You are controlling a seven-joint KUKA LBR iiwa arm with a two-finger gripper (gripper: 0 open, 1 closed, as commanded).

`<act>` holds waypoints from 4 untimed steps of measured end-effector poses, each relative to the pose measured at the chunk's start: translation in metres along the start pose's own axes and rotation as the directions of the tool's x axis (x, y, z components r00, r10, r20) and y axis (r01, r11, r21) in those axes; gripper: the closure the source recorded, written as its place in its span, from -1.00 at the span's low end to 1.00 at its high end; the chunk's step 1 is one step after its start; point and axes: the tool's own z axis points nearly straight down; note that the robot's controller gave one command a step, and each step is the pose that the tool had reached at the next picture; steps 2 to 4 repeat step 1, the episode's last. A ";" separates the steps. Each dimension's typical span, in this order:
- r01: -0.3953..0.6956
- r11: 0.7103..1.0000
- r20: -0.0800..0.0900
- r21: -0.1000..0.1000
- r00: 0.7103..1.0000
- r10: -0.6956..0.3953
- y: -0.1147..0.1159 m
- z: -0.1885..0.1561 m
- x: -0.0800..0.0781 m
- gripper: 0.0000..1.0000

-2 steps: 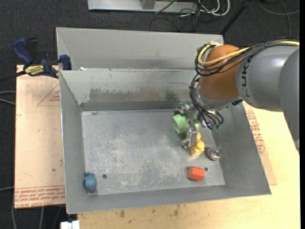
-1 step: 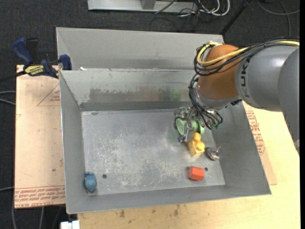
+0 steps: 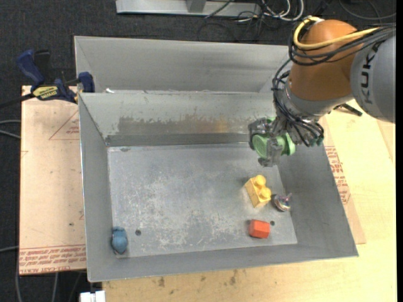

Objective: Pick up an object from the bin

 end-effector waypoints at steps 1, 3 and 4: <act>0.399 0.917 -0.004 -0.001 0.917 -0.399 -0.069 -0.092 0.027 1.00; 0.399 0.917 -0.004 -0.001 0.917 -0.399 -0.069 -0.092 0.027 1.00; 0.399 0.917 -0.004 -0.001 0.917 -0.399 -0.069 -0.092 0.027 1.00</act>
Offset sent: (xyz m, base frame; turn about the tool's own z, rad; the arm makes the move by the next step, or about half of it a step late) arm -0.0120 -0.0716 0.0900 -0.4169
